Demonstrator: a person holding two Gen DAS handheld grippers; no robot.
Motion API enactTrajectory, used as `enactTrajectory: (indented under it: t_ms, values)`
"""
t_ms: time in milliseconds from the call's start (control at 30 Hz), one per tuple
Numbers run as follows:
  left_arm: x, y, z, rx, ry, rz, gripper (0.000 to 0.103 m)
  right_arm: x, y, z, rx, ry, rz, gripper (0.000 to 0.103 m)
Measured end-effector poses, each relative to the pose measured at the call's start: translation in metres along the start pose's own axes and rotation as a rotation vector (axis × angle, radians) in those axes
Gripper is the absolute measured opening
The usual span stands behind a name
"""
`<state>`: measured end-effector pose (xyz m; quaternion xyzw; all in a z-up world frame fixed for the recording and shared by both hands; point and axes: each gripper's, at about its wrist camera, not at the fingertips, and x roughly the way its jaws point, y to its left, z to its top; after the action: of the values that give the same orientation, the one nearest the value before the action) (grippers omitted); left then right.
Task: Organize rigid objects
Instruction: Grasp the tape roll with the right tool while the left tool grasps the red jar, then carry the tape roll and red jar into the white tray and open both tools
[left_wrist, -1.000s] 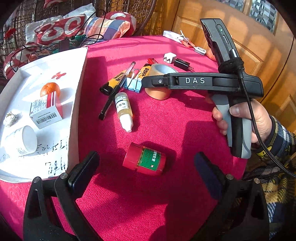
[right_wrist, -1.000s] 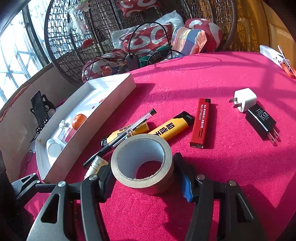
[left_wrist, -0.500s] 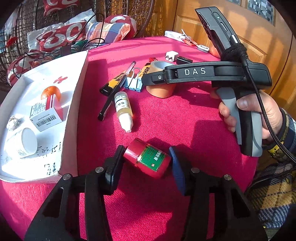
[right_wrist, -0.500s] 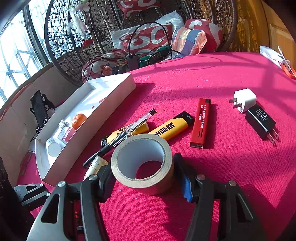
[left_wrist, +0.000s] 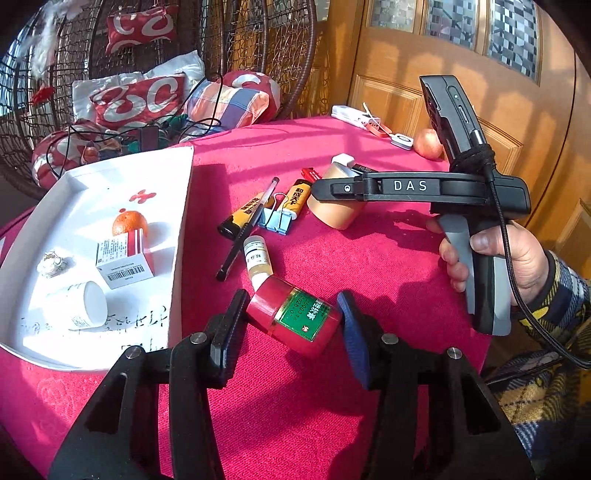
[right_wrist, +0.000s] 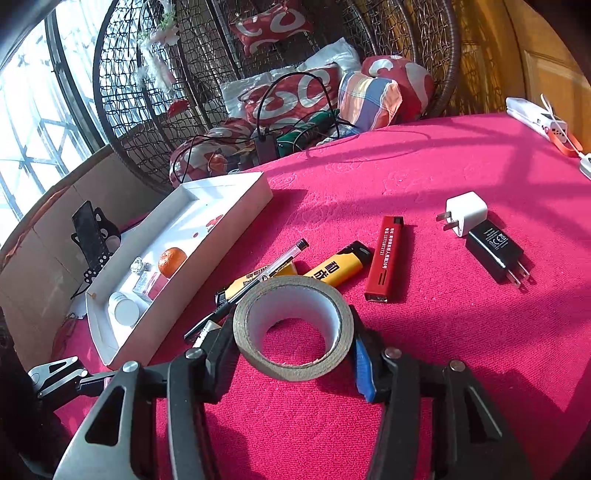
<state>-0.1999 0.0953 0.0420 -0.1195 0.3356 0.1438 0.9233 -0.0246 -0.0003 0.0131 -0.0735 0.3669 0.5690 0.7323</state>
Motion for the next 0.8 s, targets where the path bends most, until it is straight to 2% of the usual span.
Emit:
enactTrajectory:
  t_ms: [367, 800]
  values:
    - [-0.029, 0.014, 0.009, -0.063, -0.099, 0.004, 0.049, -0.029, 0.017, 0.018, -0.038, -0.089, 0.042, 0.052]
    - [-0.053, 0.041, 0.01, -0.143, -0.171, 0.029, 0.049, -0.037, 0.037, 0.031, -0.092, -0.121, 0.058, 0.052]
